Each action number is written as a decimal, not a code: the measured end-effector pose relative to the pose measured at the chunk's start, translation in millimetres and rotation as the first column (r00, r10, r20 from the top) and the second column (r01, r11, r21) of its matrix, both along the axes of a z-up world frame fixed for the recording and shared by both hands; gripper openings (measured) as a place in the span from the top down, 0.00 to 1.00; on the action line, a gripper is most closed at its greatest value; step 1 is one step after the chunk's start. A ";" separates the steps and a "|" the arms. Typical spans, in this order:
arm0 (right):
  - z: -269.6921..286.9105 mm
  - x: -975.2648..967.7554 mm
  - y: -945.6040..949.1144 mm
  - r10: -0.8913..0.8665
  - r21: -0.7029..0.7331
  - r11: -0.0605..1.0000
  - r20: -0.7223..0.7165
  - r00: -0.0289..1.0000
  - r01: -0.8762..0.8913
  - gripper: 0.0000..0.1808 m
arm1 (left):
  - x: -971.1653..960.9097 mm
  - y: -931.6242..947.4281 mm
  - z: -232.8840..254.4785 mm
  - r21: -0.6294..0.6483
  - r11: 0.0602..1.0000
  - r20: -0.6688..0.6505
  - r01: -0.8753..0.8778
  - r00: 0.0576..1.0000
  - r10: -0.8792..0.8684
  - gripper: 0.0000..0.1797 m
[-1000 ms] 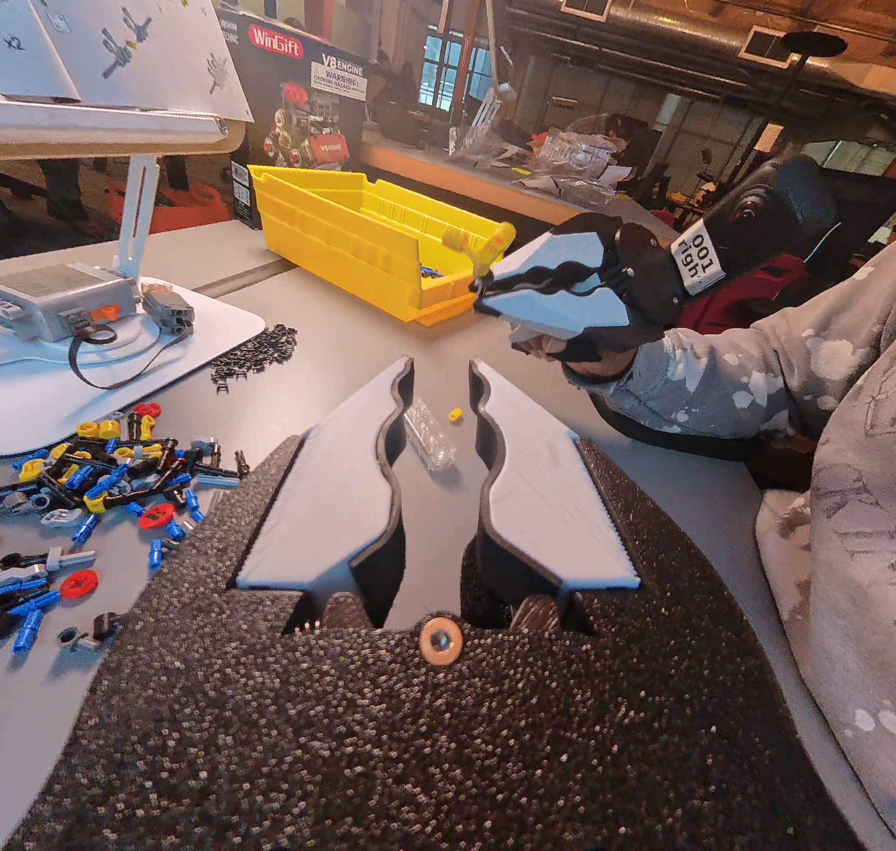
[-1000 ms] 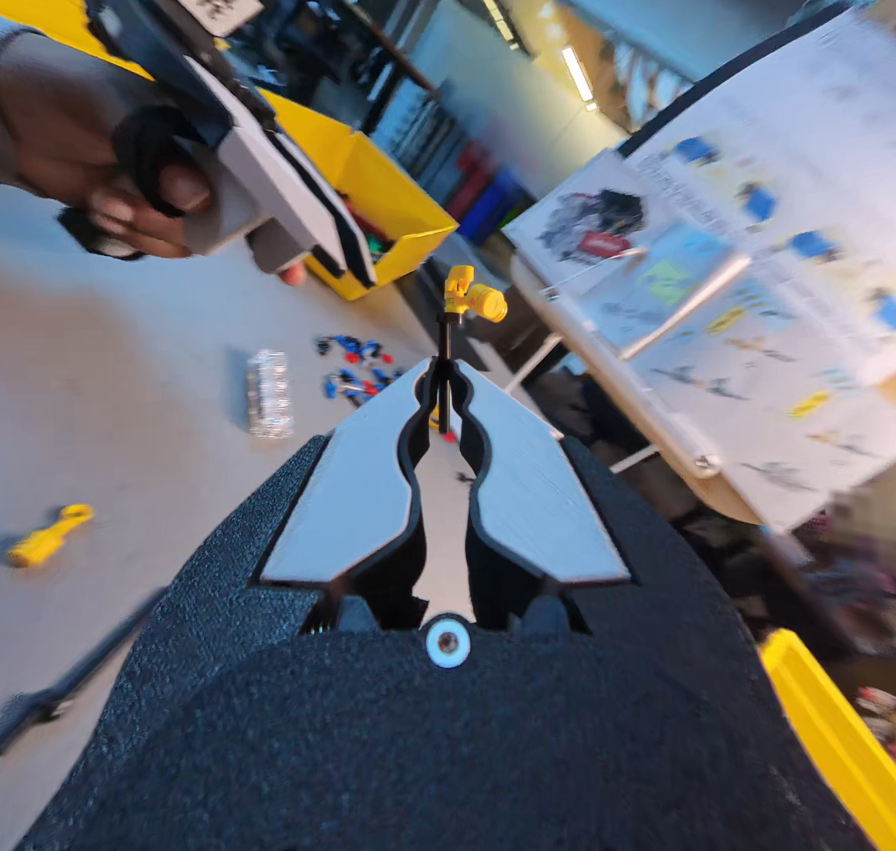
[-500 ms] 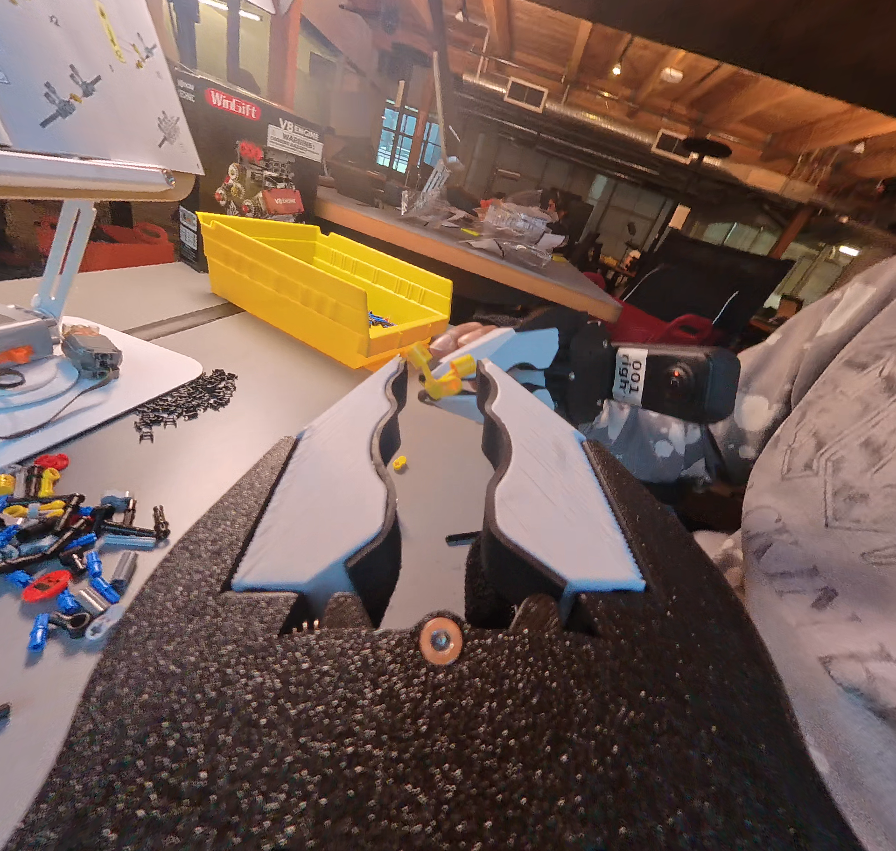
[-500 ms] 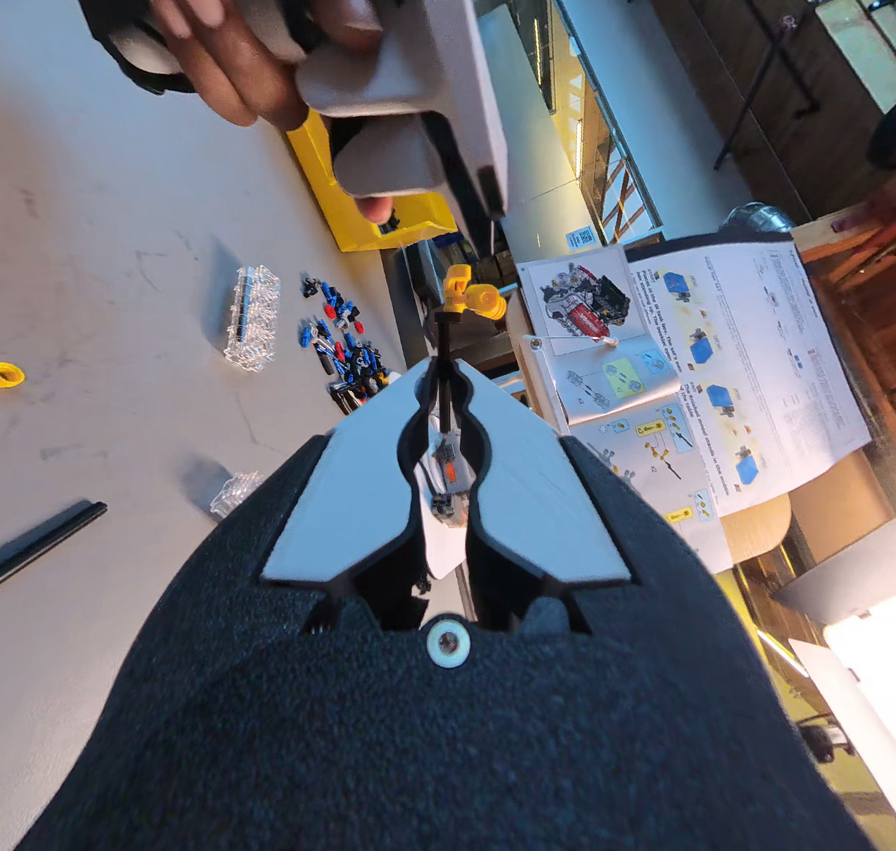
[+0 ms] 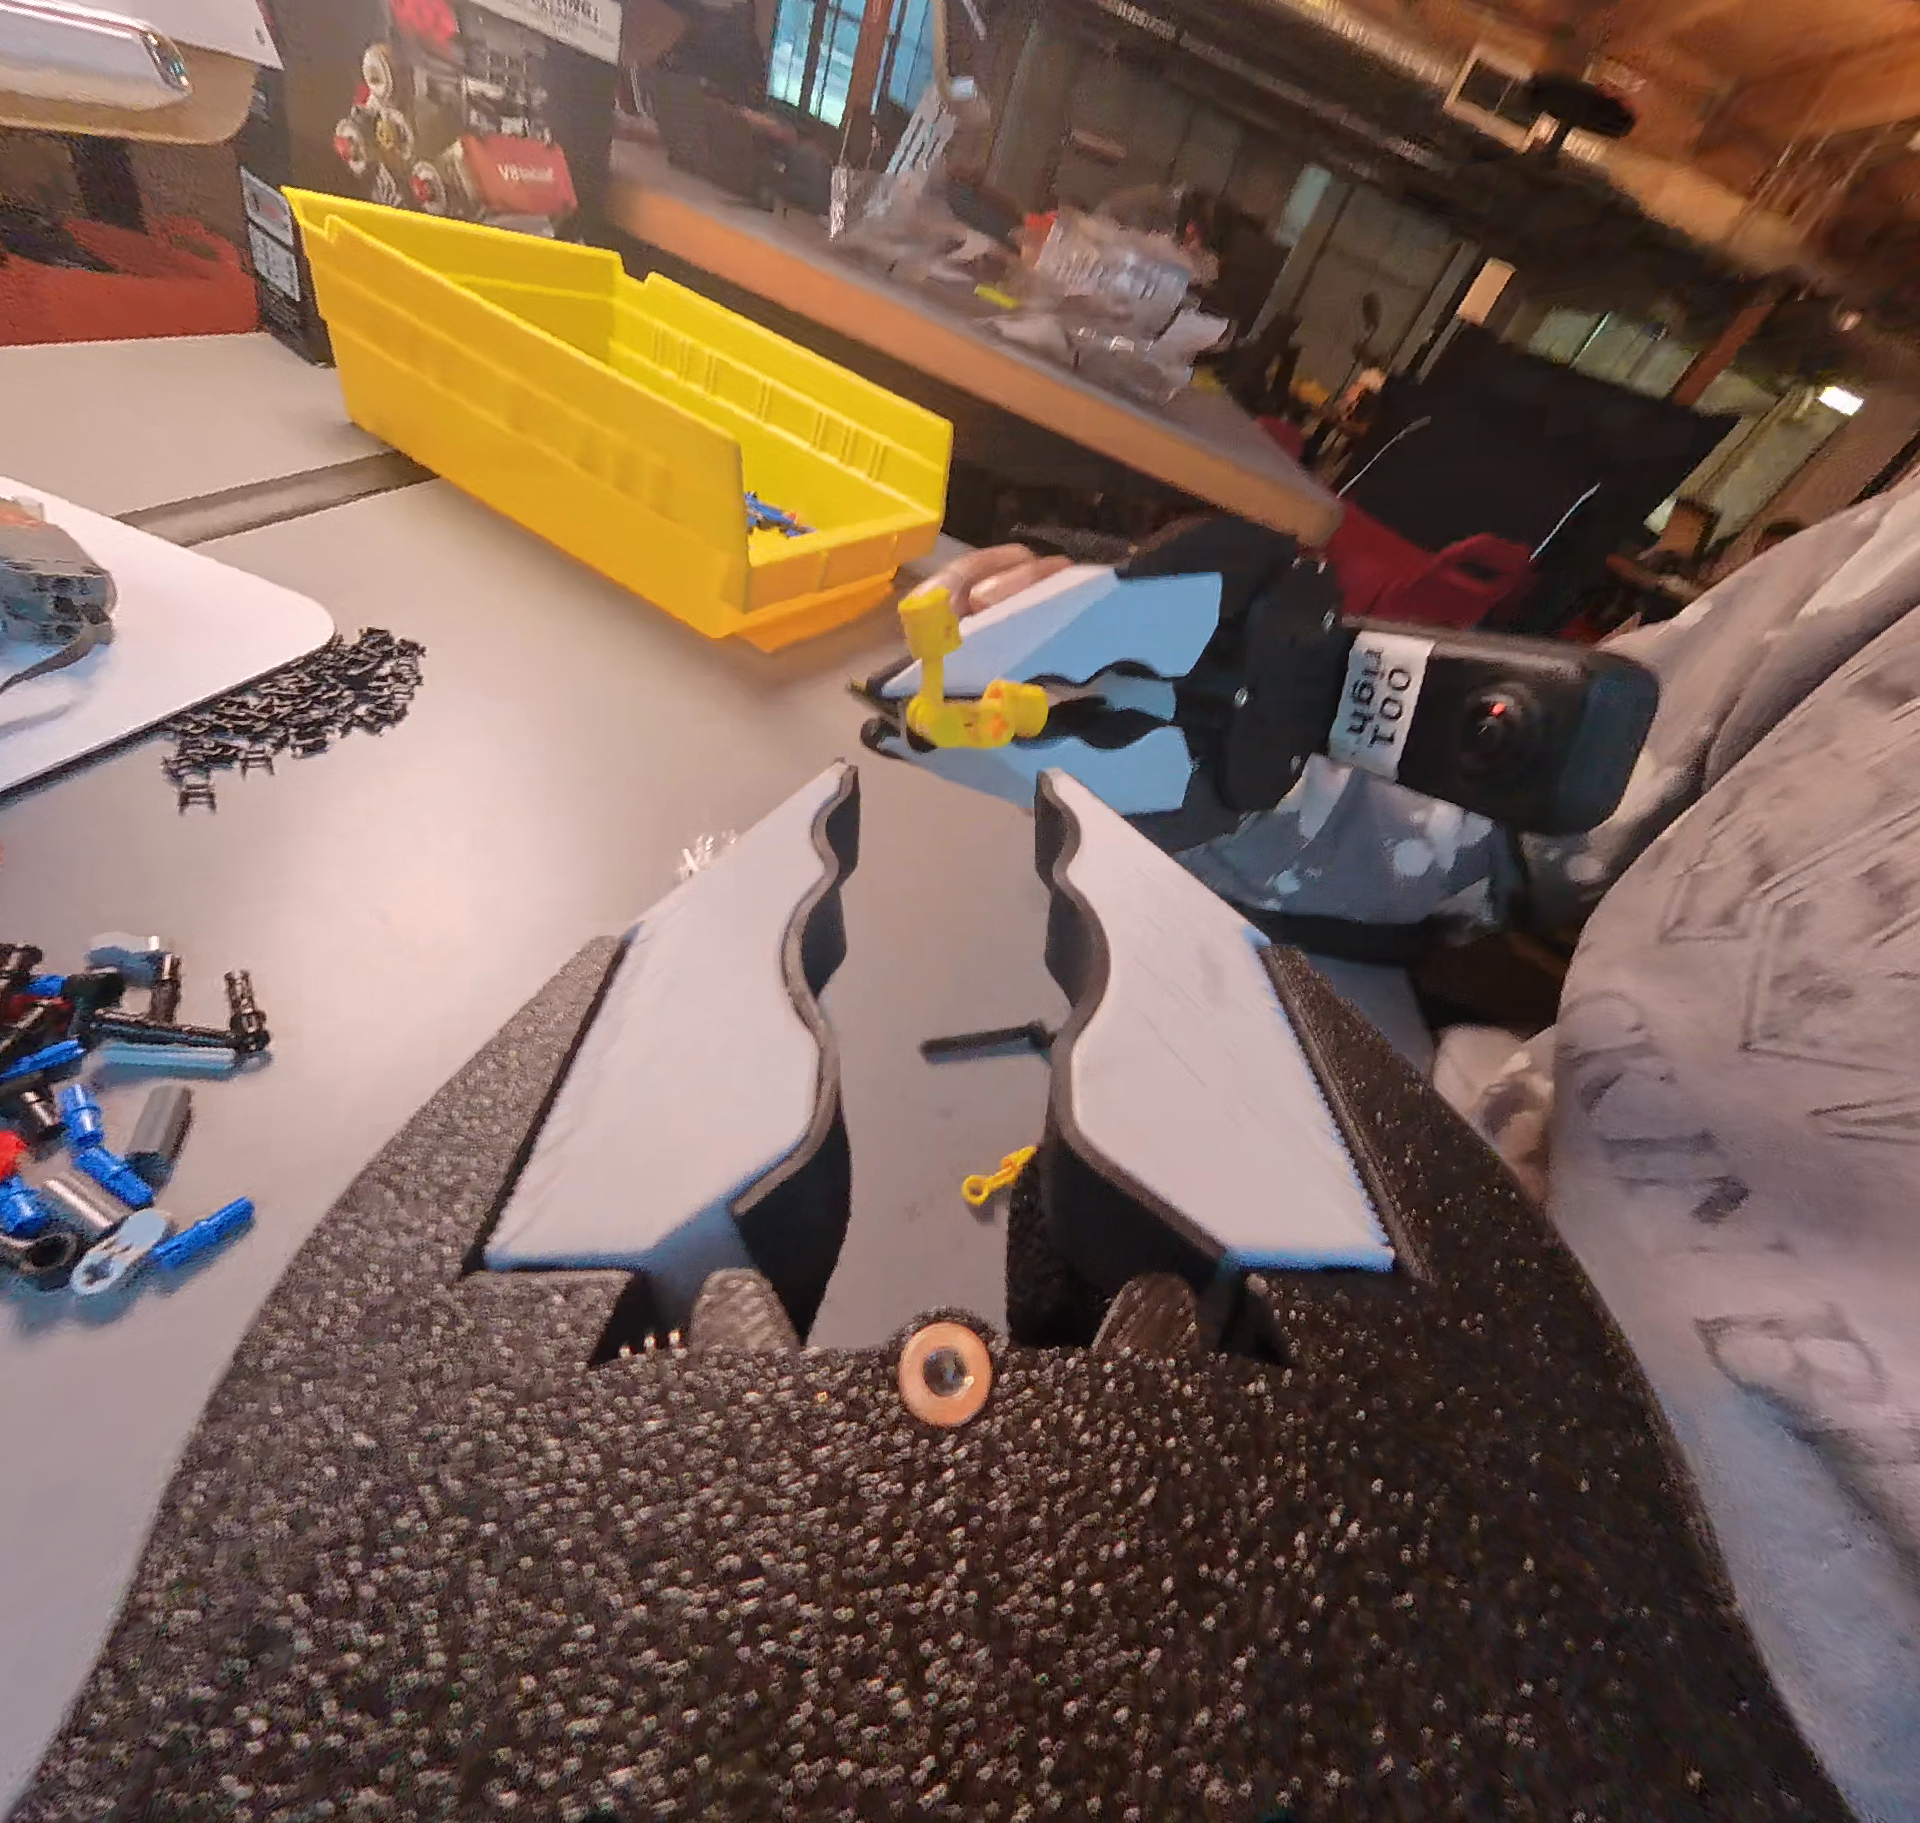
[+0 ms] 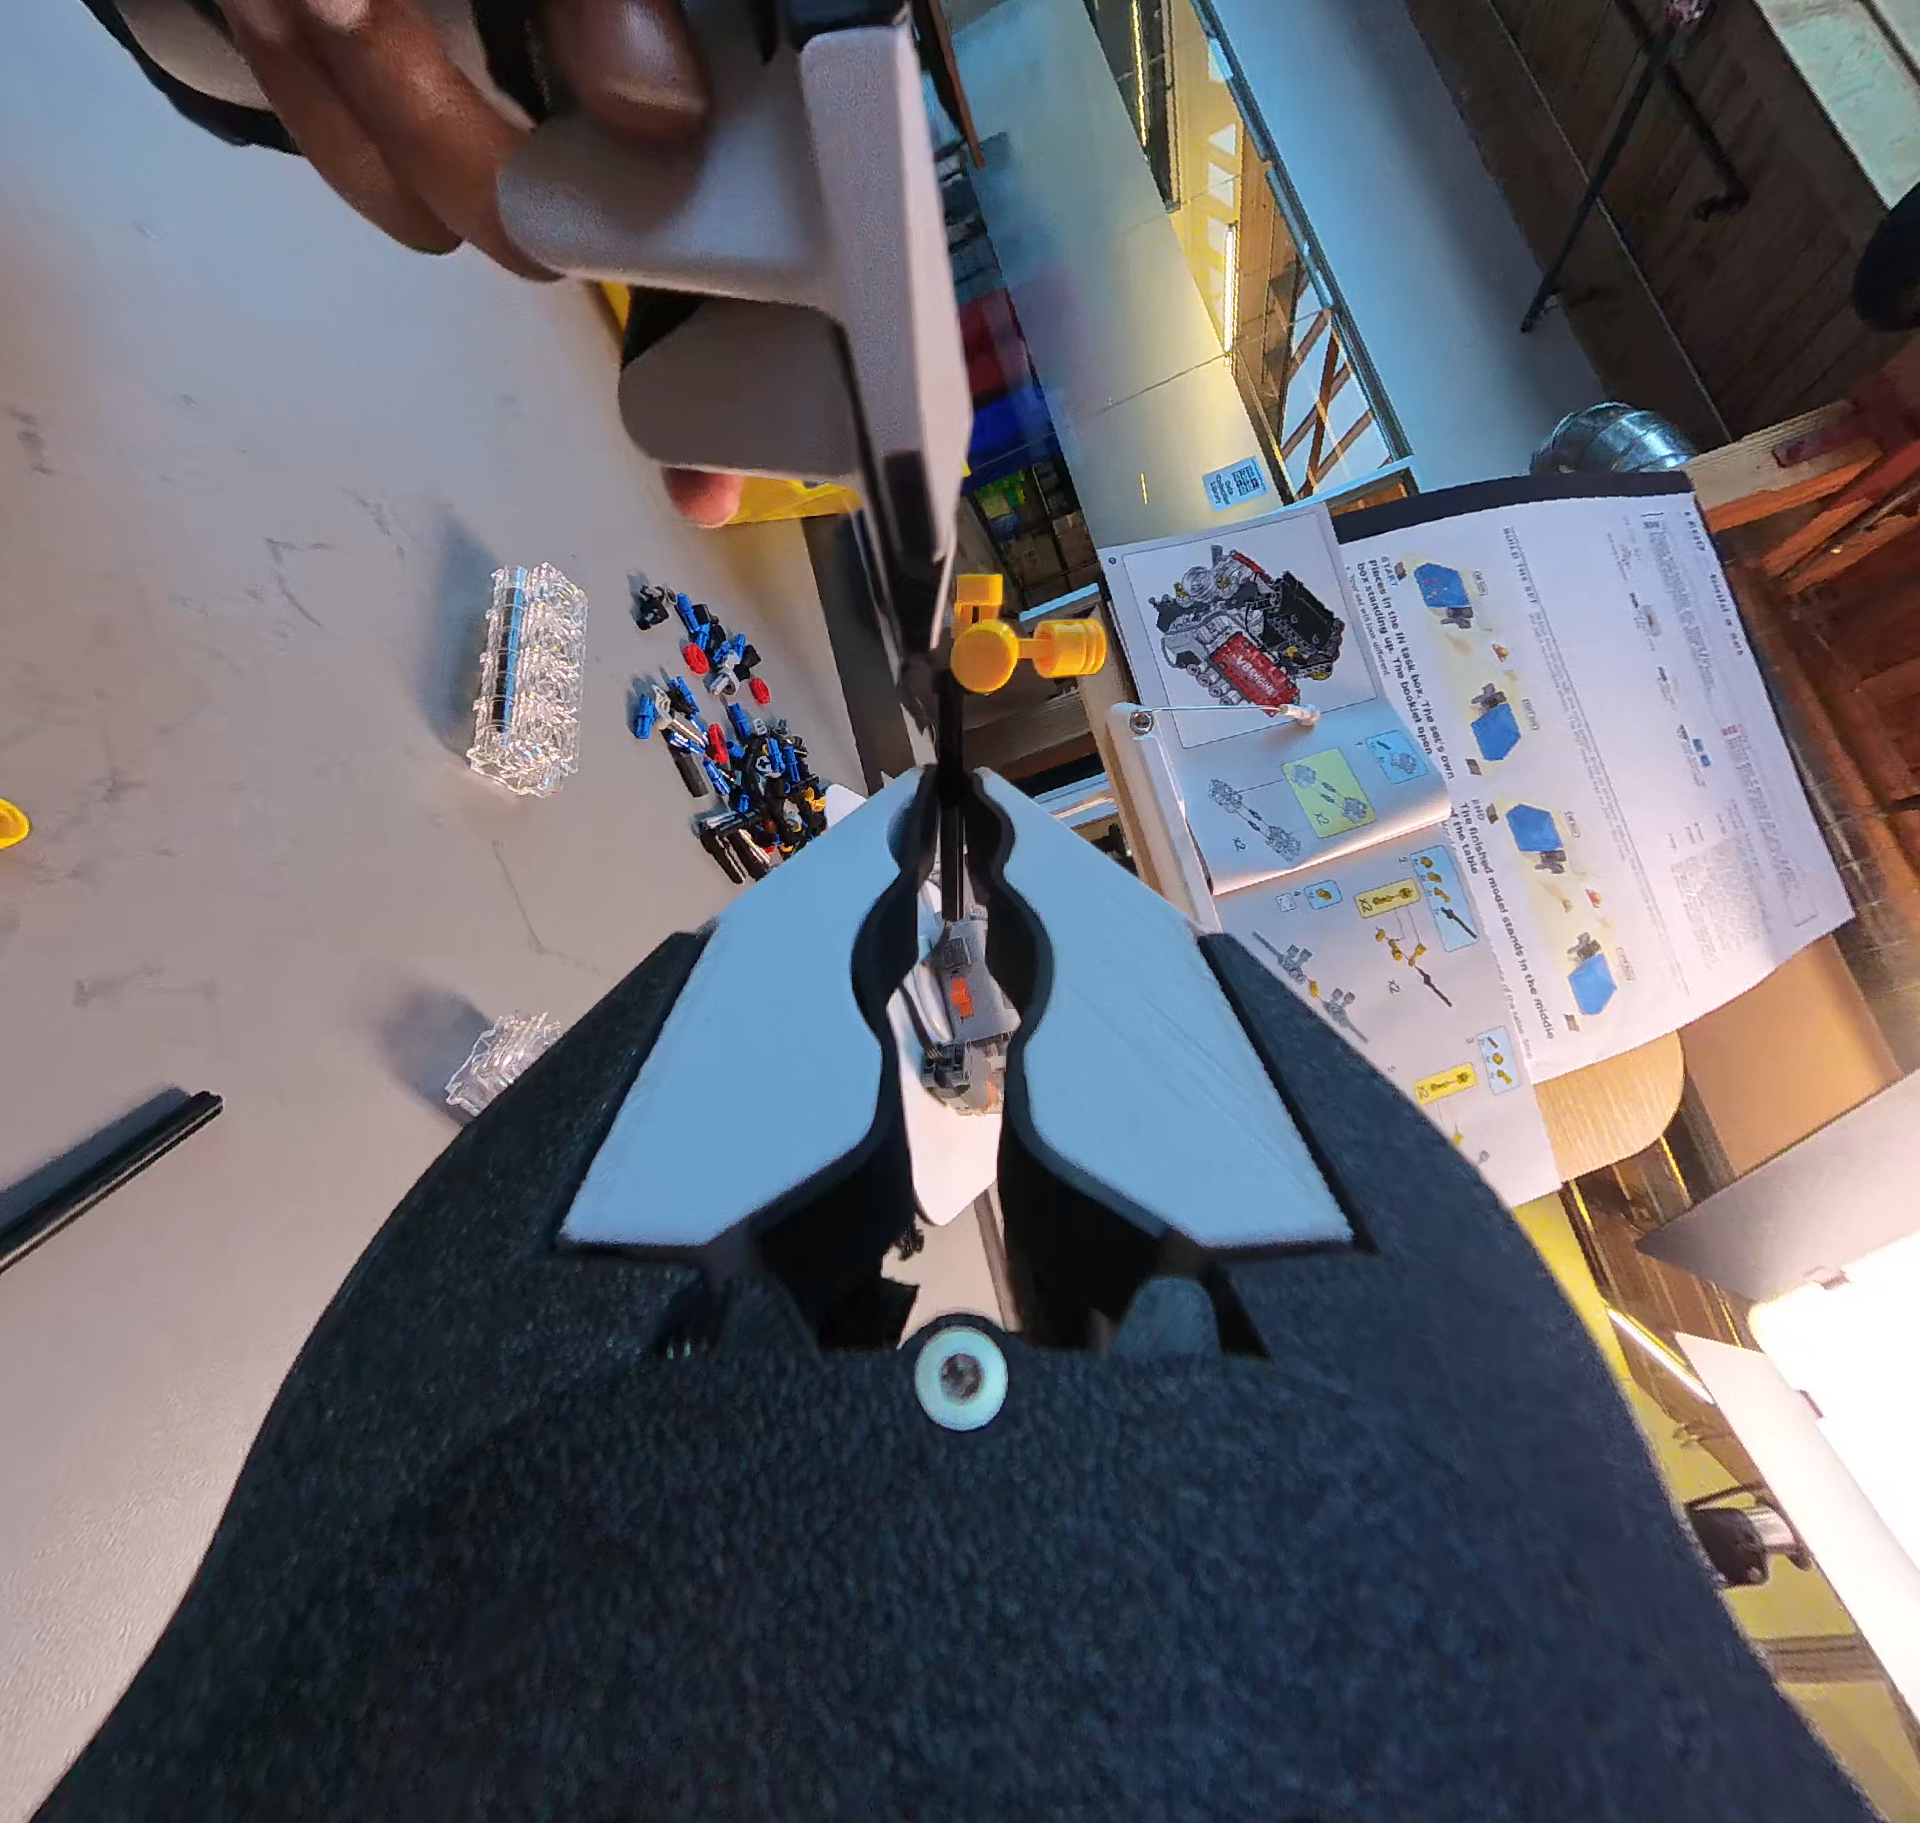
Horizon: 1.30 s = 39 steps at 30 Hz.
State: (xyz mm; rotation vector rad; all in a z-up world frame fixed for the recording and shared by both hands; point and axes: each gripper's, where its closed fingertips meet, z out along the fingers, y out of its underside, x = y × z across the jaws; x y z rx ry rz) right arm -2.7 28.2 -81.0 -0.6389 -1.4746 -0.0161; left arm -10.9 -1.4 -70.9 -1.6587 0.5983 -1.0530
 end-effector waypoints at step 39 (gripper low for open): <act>-14.5 -6.0 12.6 -0.039 -0.219 0.975 0.023 0.999 0.044 0.98 | -12.9 13.4 -14.7 0.166 0.979 -0.233 -0.116 0.960 0.153 0.83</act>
